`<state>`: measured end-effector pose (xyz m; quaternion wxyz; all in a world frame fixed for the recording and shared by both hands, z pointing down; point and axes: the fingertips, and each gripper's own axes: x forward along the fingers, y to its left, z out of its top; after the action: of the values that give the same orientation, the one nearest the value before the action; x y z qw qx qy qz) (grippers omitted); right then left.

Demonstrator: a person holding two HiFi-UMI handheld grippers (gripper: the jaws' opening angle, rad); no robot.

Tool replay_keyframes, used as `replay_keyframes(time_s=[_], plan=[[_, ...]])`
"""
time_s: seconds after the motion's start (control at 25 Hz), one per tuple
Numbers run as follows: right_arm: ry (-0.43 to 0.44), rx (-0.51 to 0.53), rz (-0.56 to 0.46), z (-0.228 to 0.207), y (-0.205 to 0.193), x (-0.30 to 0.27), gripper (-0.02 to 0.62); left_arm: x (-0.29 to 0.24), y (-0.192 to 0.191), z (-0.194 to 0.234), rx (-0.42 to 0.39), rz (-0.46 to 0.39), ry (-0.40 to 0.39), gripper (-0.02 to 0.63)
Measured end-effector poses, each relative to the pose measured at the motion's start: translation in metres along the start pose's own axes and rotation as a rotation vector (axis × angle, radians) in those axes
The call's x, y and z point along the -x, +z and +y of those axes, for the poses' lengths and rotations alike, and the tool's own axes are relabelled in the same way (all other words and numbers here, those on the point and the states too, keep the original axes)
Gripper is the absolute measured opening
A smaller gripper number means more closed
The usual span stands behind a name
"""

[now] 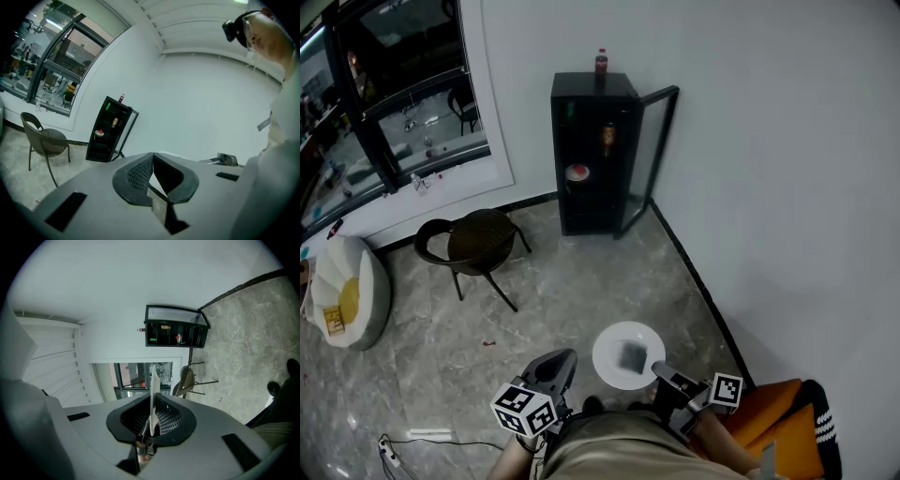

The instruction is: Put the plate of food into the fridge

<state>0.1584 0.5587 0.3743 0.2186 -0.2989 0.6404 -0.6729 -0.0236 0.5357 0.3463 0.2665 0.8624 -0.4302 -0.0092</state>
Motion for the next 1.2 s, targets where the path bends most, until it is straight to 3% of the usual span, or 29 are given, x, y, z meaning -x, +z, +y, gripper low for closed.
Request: replay_keyframes(time_s=[0.56, 1.2], plan=[[-0.033, 0.058, 0.058, -0.001, -0.002, -0.047, 0.035, -0.009, 0.014, 0.023, -0.068, 0.013, 0.042, 0.011], [-0.001, 0.081, 0.156, 0.01, 0.043, -0.101, 0.035, -0.057, 0.039, 0.044, -0.084, -0.013, 0.143, 0.011]])
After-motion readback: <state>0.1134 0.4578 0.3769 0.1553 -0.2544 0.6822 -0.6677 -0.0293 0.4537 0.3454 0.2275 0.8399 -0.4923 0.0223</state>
